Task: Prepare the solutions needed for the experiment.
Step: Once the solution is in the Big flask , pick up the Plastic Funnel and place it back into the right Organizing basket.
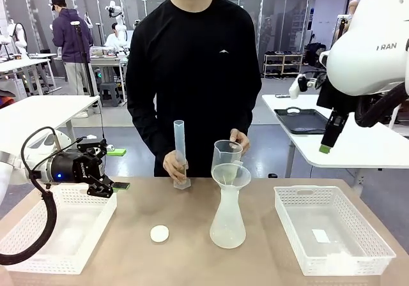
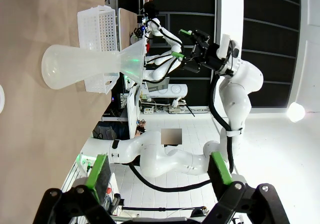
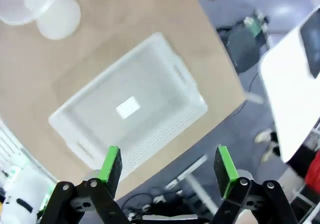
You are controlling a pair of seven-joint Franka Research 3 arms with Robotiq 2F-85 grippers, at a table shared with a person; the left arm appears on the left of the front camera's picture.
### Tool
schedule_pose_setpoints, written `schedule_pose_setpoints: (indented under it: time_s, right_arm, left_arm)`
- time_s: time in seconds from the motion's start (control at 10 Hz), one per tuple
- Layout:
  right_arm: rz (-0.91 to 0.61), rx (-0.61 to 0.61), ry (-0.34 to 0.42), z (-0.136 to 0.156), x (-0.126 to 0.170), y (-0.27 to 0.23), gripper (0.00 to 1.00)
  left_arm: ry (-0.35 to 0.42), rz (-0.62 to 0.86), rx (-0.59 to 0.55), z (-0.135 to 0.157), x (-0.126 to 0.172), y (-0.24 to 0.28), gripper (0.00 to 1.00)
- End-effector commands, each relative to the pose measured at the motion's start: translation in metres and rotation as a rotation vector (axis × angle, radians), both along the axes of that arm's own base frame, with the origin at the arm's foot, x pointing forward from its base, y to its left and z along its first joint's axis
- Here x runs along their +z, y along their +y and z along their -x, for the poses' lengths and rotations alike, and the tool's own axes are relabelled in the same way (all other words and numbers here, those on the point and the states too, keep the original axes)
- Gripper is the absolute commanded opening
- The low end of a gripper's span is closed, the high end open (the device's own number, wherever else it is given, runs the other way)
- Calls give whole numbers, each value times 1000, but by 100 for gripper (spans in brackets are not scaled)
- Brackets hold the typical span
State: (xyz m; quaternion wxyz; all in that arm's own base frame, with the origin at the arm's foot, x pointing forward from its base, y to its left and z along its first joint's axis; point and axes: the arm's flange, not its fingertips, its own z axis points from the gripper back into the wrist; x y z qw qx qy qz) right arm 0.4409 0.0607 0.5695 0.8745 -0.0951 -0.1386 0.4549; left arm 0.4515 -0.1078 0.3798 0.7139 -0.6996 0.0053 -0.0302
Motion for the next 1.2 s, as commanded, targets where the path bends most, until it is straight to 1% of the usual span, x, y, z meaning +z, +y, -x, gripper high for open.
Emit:
schedule_pose_setpoints:
  time_s: [0.0,0.1,0.6,0.7,0.8,0.9,1.0,1.1]
  right_arm:
    - [64,55,-49,9,-7,13,92]
    - [0,0,0,0,0,0,92]
    - [14,4,3,1,-3,-1,92]
    - [-127,-42,159,-8,-9,-14,92]
    - [-242,-176,206,-20,-16,-42,92]
    - [-333,-254,238,-23,-25,-68,92]
    - [-433,-308,289,-20,-36,-92,92]
    - [-546,-384,321,-19,-47,-113,92]
  left_arm:
    - [6,6,-5,0,2,0,100]
    - [6,6,-5,0,2,0,100]
    - [6,6,-5,0,2,0,100]
    - [6,6,-5,0,2,0,100]
    - [6,6,-5,0,2,0,100]
    - [6,6,-5,0,2,0,100]
    - [6,6,-5,0,2,0,100]
    - [6,6,-5,0,2,0,100]
